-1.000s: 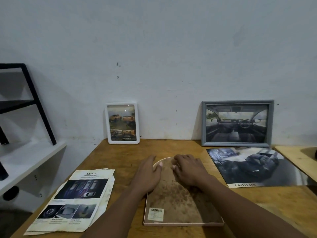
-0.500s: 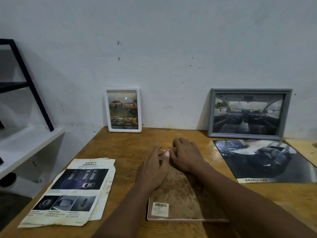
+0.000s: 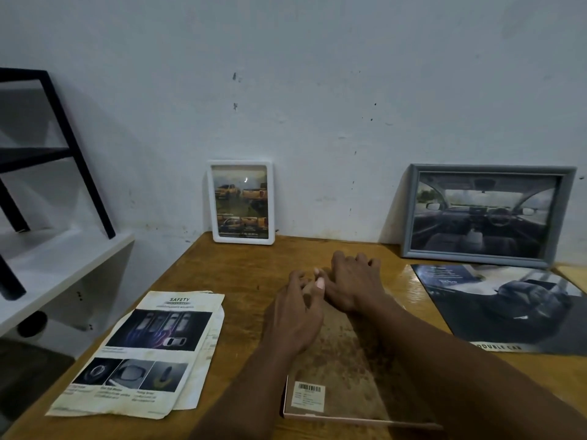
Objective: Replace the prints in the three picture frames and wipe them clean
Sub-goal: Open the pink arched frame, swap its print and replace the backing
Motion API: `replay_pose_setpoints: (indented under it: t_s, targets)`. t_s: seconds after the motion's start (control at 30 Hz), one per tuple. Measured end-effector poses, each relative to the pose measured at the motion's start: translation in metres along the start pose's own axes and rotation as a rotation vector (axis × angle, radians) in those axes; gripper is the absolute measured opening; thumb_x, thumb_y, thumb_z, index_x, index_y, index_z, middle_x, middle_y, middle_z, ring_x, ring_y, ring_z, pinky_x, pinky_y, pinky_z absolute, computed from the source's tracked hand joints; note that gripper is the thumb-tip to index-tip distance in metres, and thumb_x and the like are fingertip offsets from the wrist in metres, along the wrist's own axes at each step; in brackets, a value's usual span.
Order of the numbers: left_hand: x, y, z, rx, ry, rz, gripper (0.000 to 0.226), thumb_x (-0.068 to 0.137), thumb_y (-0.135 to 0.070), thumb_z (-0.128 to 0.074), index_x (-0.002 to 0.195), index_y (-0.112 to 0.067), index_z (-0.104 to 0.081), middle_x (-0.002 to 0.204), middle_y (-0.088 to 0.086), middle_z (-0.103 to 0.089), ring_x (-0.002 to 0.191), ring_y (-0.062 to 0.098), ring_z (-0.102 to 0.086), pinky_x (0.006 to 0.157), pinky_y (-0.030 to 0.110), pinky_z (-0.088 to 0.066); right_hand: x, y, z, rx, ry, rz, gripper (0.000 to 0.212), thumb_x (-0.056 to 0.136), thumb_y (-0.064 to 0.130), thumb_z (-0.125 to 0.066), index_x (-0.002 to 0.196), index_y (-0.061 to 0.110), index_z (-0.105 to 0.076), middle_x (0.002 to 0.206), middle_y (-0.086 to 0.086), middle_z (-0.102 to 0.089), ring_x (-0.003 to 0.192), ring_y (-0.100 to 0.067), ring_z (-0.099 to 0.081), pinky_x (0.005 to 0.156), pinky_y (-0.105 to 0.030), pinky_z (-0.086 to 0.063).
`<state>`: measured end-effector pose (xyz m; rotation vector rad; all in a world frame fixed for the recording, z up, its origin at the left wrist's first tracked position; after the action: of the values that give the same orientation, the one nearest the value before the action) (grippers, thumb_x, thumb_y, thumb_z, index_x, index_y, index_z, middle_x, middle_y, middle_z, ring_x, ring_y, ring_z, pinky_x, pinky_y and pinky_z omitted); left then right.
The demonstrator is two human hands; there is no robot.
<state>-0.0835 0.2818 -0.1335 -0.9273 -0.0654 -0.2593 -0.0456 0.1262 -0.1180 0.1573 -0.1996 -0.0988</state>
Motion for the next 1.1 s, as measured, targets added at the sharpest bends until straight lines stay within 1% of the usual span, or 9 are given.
replay_pose_setpoints:
  t_s: [0.13,0.27,0.37,0.47,0.67,0.77,0.83,1.0,1.1]
  targets:
    - [0.001,0.0,0.001,-0.04,-0.012,-0.021,0.064,0.095,-0.071,-0.031,0.15,-0.039,-0.031,0.152,-0.006,-0.046,0.134,0.019,-0.048,0.107,0.043,-0.041,0.005,0.006,0.016,0.033,-0.095,0.007,0.06,0.092,0.072,-0.018,0.099,0.022,-0.052,0.099,-0.004,-0.066,0.099,-0.026,-0.053,0.09,-0.048,-0.039]
    - [-0.003,0.002,0.005,-0.156,-0.038,-0.008,0.07,0.085,-0.081,-0.029,0.147,-0.048,-0.031,0.151,-0.008,-0.046,0.133,0.017,-0.048,0.105,0.047,-0.045,0.004,0.007,0.027,0.129,-0.155,-0.01,0.053,0.095,0.068,-0.027,0.093,0.021,-0.053,0.088,-0.002,-0.064,0.081,-0.022,-0.057,0.072,-0.039,-0.049]
    - [0.002,0.003,0.009,-0.194,-0.027,0.052,0.062,0.089,-0.073,-0.044,0.145,-0.048,-0.036,0.147,-0.005,-0.05,0.13,0.019,-0.05,0.103,0.049,-0.048,0.003,0.007,0.036,0.175,-0.153,-0.007,0.046,0.096,0.064,-0.035,0.092,0.021,-0.053,0.087,0.0,-0.061,0.079,-0.02,-0.056,0.067,-0.036,-0.046]
    - [0.004,0.003,0.009,-0.193,-0.057,0.086,0.047,0.095,-0.054,-0.058,0.139,-0.05,-0.04,0.138,-0.005,-0.057,0.125,0.02,-0.054,0.099,0.048,-0.052,0.006,-0.001,0.047,0.31,-0.089,-0.046,0.036,0.096,0.056,-0.048,0.098,0.022,-0.055,0.097,-0.001,-0.062,0.088,-0.021,-0.056,0.07,-0.036,-0.046]
    - [0.011,0.005,0.022,-0.19,-0.129,0.103,0.046,0.095,-0.053,-0.061,0.137,-0.049,-0.043,0.135,-0.004,-0.058,0.121,0.021,-0.057,0.097,0.046,-0.054,-0.027,-0.047,0.069,0.48,0.095,-0.186,0.036,0.095,0.041,-0.061,0.106,0.008,-0.063,0.105,-0.018,-0.066,0.091,-0.028,-0.063,0.08,-0.046,-0.054]
    - [0.015,0.008,0.029,-0.172,-0.114,0.094,0.048,0.095,-0.051,-0.062,0.139,-0.045,-0.043,0.135,-0.004,-0.059,0.119,0.021,-0.058,0.097,0.044,-0.053,-0.061,-0.061,0.073,0.68,0.256,-0.242,0.02,0.097,0.031,-0.062,0.108,0.014,-0.06,0.104,-0.01,-0.068,0.083,-0.018,-0.063,0.059,-0.032,-0.052]
    - [0.017,0.004,0.03,-0.185,-0.102,0.096,0.049,0.095,-0.052,-0.062,0.14,-0.043,-0.043,0.137,-0.002,-0.059,0.121,0.022,-0.058,0.099,0.046,-0.052,-0.077,-0.065,0.073,0.8,0.297,-0.259,0.014,0.098,0.027,-0.062,0.11,0.02,-0.058,0.101,-0.006,-0.072,0.082,-0.018,-0.066,0.054,-0.025,-0.048]
    - [0.022,-0.023,0.036,-0.284,-0.123,0.105,0.043,0.095,-0.045,-0.065,0.134,-0.04,-0.048,0.134,-0.001,-0.057,0.119,0.022,-0.057,0.1,0.044,-0.052,-0.086,-0.065,0.08,1.306,0.097,-0.346,0.018,0.101,0.016,-0.058,0.114,0.008,-0.067,0.101,-0.02,-0.074,0.089,-0.032,-0.071,0.075,-0.043,-0.058]
    - [0.025,-0.044,0.043,-0.354,-0.097,0.077,0.033,0.096,-0.033,-0.067,0.125,-0.033,-0.051,0.119,-0.003,-0.06,0.102,0.014,-0.059,0.081,0.033,-0.053,-0.084,-0.069,0.097,1.399,0.009,-0.349,0.018,0.101,0.014,-0.057,0.111,0.005,-0.069,0.099,-0.019,-0.075,0.082,-0.03,-0.073,0.065,-0.037,-0.058]
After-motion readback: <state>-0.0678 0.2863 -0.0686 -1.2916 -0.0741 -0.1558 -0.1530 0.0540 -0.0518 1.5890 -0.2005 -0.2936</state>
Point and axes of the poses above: each hand's wrist, its own x-axis towards the middle knuckle, its own z-axis out of the back of the hand, y = z × x, the point moved 1 cm from there along x, towards the middle knuckle
